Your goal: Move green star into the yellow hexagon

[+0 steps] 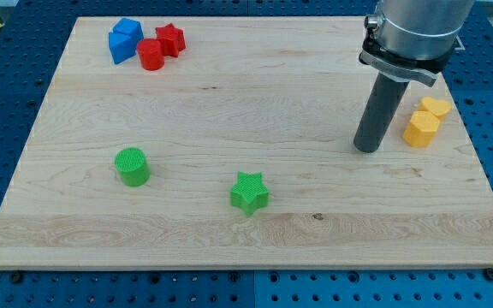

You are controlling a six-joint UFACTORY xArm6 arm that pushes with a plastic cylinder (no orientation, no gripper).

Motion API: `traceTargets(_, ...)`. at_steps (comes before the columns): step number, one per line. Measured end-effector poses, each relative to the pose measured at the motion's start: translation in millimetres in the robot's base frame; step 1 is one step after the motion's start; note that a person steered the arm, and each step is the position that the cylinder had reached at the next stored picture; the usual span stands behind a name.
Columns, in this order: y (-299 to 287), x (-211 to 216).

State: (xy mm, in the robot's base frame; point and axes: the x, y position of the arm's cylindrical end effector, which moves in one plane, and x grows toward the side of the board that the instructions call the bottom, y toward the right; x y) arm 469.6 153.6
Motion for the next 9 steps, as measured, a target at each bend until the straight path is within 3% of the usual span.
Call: traceTargets(9, 0.0, -21.8)
